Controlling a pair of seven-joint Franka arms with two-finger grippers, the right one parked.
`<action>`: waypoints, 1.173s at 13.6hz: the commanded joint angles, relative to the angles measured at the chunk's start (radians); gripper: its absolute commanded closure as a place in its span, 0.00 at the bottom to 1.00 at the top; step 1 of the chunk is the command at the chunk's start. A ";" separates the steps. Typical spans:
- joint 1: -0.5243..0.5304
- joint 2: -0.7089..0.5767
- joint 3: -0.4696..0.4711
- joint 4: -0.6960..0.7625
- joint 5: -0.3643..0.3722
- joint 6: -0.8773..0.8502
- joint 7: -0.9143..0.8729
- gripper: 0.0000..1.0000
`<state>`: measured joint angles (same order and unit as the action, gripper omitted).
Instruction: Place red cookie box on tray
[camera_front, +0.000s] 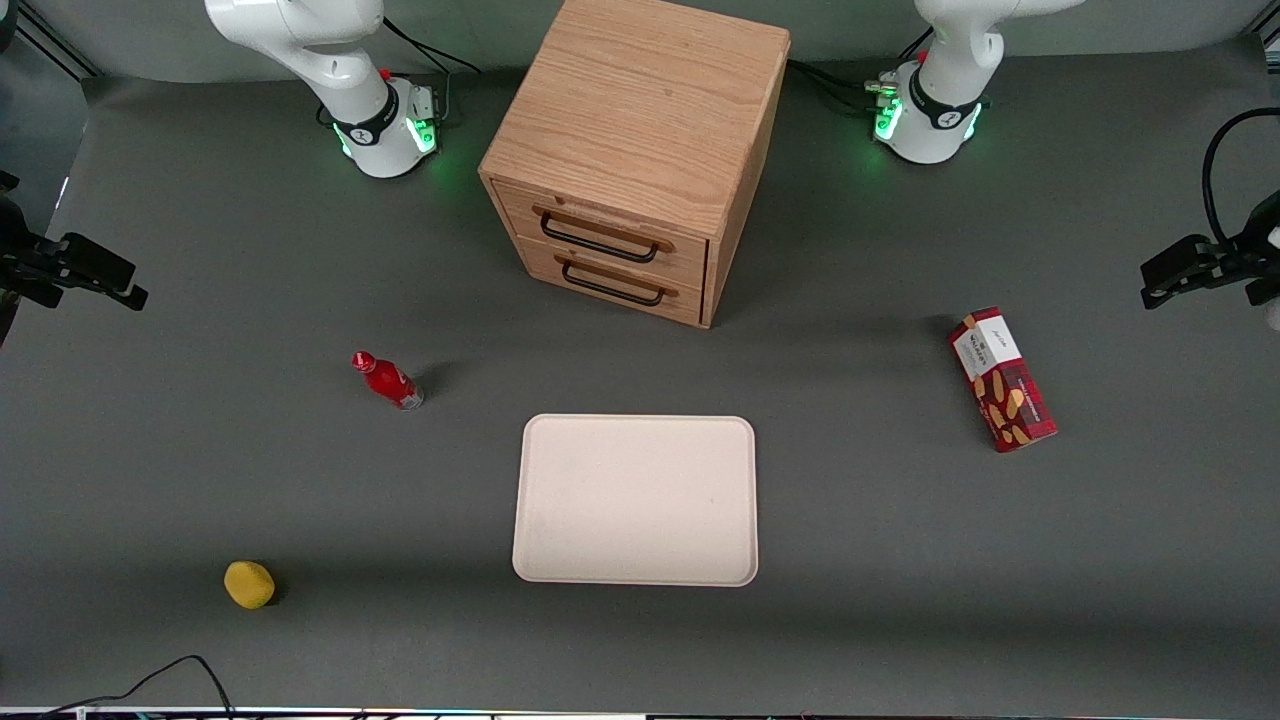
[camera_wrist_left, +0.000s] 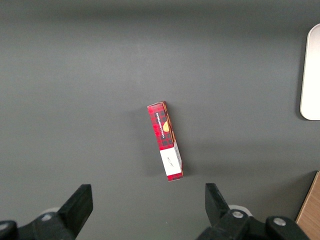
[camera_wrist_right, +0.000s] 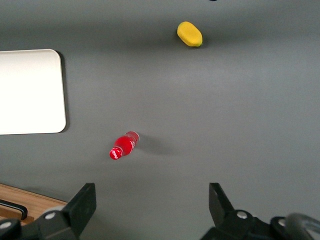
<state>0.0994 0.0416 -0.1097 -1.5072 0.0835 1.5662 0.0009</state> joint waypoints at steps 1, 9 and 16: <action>0.000 0.015 -0.001 0.044 0.007 -0.018 0.011 0.00; -0.007 0.040 -0.002 0.021 -0.018 0.017 0.010 0.00; -0.003 0.035 -0.001 -0.212 -0.018 0.121 -0.060 0.00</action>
<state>0.0984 0.0972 -0.1108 -1.6332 0.0760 1.6222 -0.0184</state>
